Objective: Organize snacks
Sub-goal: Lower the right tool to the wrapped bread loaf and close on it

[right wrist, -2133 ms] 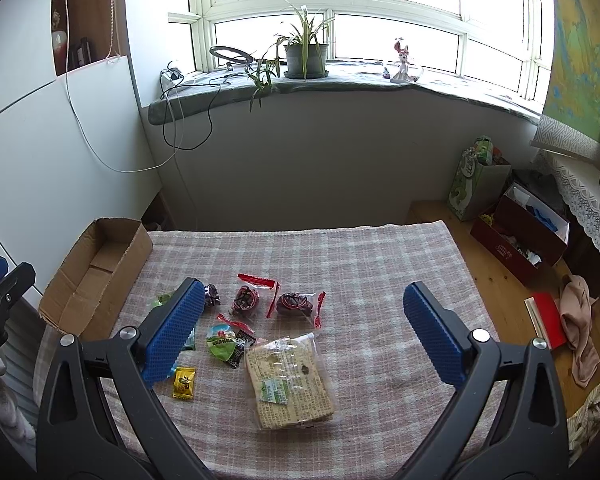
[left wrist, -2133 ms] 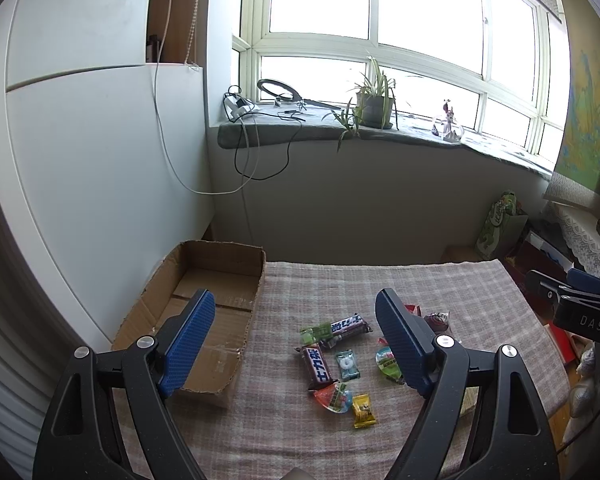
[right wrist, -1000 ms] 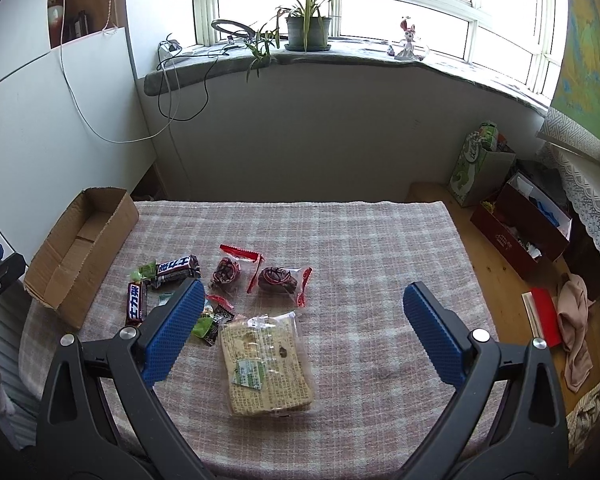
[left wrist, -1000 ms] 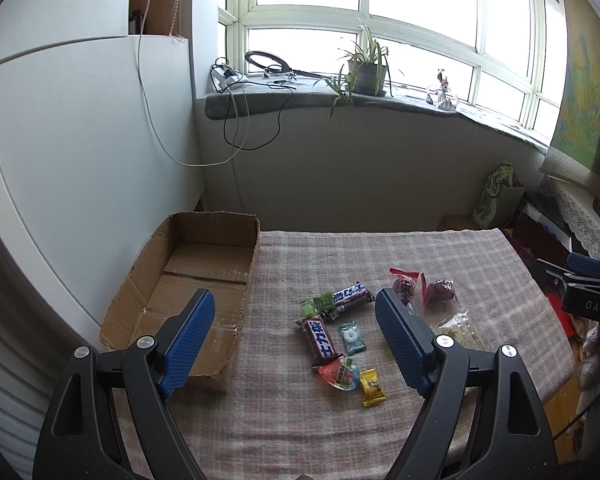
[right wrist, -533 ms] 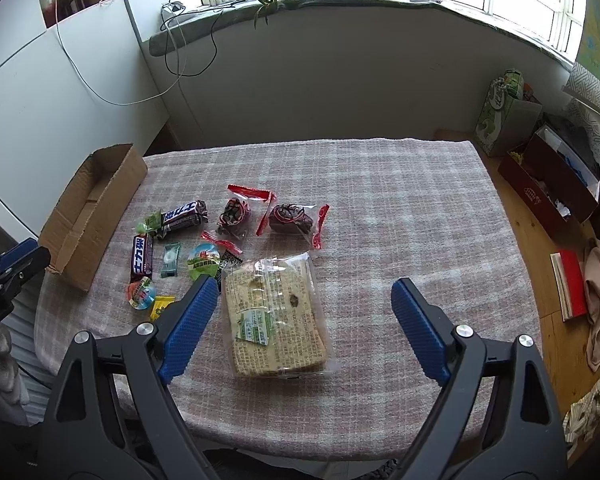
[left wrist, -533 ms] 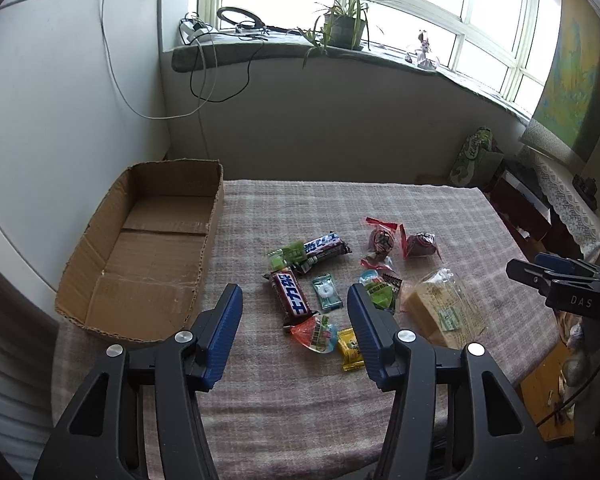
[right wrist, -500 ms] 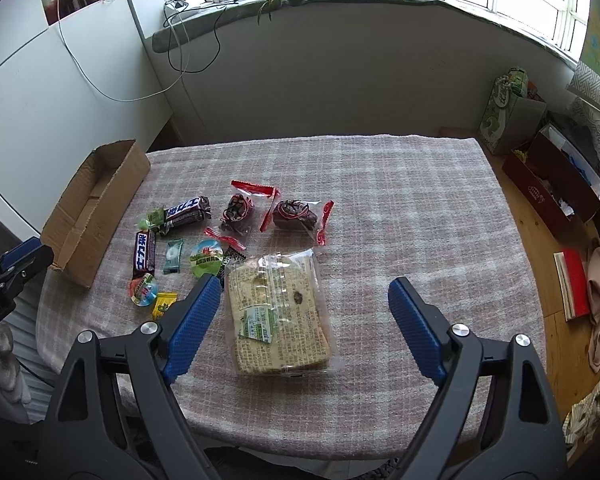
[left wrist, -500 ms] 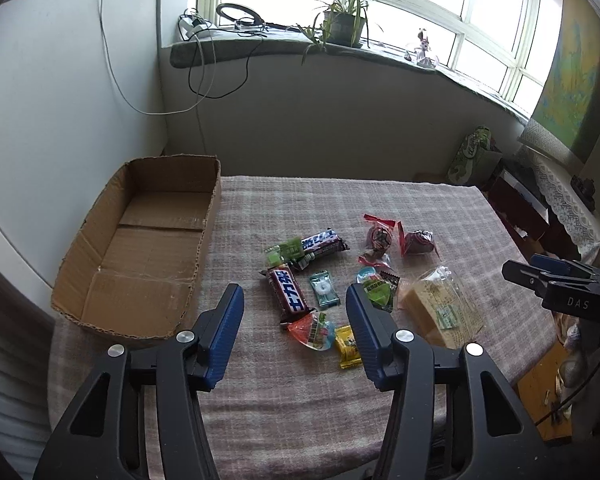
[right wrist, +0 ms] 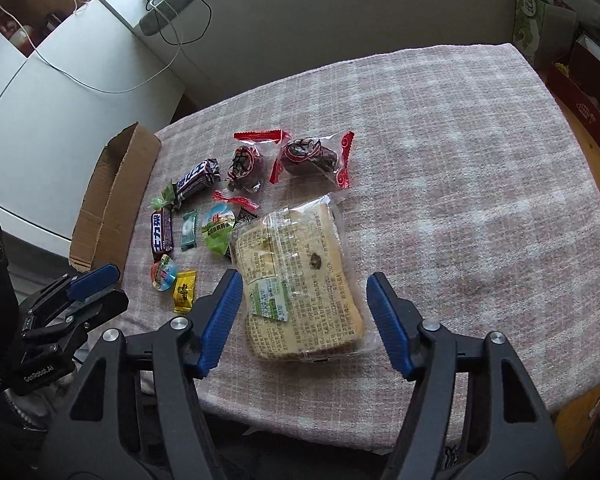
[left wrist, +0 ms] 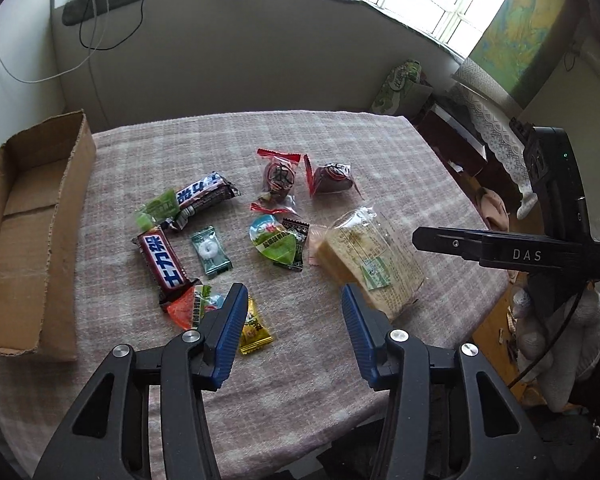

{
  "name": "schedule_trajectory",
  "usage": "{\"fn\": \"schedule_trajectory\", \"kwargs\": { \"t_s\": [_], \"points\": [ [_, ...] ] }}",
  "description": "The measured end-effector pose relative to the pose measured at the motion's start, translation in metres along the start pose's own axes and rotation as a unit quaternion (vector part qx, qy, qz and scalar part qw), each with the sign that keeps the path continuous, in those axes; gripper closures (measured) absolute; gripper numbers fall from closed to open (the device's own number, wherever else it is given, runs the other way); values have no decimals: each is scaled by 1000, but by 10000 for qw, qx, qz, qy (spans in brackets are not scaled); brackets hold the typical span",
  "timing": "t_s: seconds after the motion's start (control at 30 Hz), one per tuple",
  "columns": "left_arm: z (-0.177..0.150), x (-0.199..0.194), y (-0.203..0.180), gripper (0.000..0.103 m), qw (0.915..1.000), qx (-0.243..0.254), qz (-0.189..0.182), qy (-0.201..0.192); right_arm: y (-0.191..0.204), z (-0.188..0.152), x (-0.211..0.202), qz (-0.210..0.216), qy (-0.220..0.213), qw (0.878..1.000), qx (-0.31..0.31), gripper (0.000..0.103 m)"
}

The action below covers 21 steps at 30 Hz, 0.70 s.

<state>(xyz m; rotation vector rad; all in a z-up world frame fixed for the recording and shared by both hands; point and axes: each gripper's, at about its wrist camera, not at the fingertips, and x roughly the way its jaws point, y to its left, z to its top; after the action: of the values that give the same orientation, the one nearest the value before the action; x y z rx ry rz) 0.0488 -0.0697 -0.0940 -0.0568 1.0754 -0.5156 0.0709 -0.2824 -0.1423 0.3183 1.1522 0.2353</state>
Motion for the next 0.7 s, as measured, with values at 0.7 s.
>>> {"fn": "schedule_trajectory", "kwargs": {
  "t_s": [0.7],
  "points": [
    [11, 87, -9, 58, 9825, -1115, -1051, 1056, -35, 9, 45, 890, 744, 9905, 741, 46]
  ]
}}
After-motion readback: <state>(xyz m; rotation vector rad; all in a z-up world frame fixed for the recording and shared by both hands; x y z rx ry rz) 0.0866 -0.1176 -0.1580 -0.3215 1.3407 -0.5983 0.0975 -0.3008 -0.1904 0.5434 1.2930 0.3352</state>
